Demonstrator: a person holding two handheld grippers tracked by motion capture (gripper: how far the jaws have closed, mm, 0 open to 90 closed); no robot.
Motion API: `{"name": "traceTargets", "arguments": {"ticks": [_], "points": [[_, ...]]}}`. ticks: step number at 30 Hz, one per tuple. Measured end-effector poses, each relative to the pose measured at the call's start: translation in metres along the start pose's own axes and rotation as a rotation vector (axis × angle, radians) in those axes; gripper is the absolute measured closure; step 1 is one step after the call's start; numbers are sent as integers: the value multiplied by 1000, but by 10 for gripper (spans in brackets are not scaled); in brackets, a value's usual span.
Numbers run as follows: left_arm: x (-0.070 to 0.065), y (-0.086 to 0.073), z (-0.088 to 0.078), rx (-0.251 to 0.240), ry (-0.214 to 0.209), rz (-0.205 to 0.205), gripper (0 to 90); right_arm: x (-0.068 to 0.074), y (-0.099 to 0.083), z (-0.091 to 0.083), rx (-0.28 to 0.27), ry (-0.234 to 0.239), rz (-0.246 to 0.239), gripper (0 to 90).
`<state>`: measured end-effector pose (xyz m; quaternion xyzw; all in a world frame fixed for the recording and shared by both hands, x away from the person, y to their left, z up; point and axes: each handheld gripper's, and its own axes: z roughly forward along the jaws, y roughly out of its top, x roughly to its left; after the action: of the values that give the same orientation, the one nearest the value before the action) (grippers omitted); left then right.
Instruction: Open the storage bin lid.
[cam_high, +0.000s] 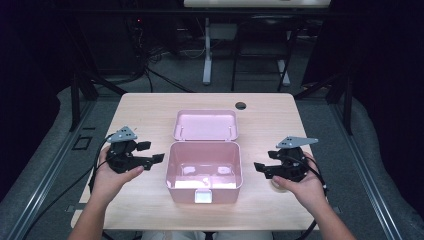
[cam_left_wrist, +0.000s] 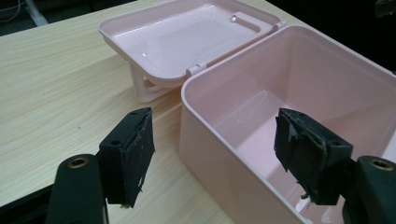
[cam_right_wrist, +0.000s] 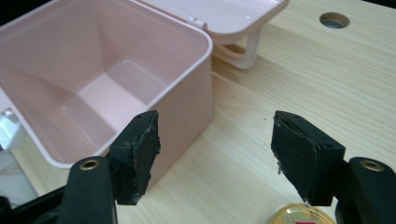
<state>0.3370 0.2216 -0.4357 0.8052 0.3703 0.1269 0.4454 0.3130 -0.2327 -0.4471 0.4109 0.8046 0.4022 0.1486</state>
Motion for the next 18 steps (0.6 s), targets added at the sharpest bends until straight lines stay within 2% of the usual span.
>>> {"name": "traceTargets", "arguments": {"ticks": [3,7,10,13,18], "points": [[0,-2,0,-1,3,-7,284,-5,0,-1,13,-9,15,310],[1,-5,0,17,12,3,288,-12,4,1,33,-15,24,300],[3,-5,-6,-8,27,6,320,-21,5,9,59,-34,21,303],[5,-7,-9,-15,34,5,341,-32,4,19,104,-41,46,316],[8,-8,-9,9,51,-4,348,-44,3,27,173,-69,70,316]]}}
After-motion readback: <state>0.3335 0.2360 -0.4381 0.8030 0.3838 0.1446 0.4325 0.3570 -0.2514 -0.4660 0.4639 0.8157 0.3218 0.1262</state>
